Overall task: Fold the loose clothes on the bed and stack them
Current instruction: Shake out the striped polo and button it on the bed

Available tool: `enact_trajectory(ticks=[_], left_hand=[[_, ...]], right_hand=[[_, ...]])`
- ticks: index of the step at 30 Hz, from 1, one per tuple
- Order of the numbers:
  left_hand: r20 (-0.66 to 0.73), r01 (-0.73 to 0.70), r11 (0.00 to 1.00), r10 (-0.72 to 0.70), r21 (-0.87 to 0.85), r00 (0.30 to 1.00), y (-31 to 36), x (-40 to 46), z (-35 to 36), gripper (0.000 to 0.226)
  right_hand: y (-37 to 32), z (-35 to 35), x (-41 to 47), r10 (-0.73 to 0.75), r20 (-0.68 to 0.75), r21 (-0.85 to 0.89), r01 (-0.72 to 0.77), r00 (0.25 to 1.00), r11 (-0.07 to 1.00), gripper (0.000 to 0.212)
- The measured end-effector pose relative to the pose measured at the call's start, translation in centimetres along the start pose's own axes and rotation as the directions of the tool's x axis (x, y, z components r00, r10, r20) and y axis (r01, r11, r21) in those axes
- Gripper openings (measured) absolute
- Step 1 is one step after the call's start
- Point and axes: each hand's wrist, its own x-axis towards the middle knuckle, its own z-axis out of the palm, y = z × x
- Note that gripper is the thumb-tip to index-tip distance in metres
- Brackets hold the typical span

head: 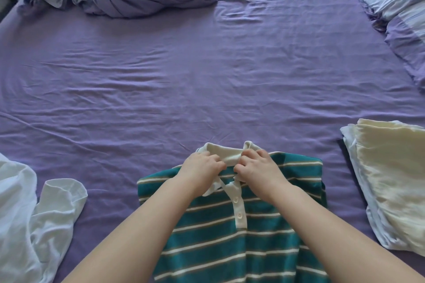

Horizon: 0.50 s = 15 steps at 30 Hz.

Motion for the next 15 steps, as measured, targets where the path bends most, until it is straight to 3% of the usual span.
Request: enact_trajectory(ticks=[3,8,12,15], left_hand=[[0.158,0.074,0.996,-0.081,0.053,0.984,0.5,0.6,-0.3,0.026],[0.011,0.345,0.937,-0.345,-0.047,0.939,1.1,0.5,-0.8,0.018],[-0.041,0.362,0.926,-0.368,-0.102,0.929,4.2,-1.8,1.3,0.058],[-0.117,0.369,0.909,-0.395,-0.194,0.911,8.4,-5.2,2.9,0.075]], right_hand=[[0.4,0.0,-0.2,0.004,0.003,-0.028,-0.004,1.0,1.0,0.022],[0.7,-0.1,-0.5,0.132,-0.115,0.078,-0.124,0.984,0.989,0.027],[-0.4,0.2,-3.5,0.163,-0.065,0.077,-0.158,0.984,0.984,0.066],[-1.0,1.6,-7.7,0.156,-0.081,0.052,-0.152,0.985,0.987,0.078]])
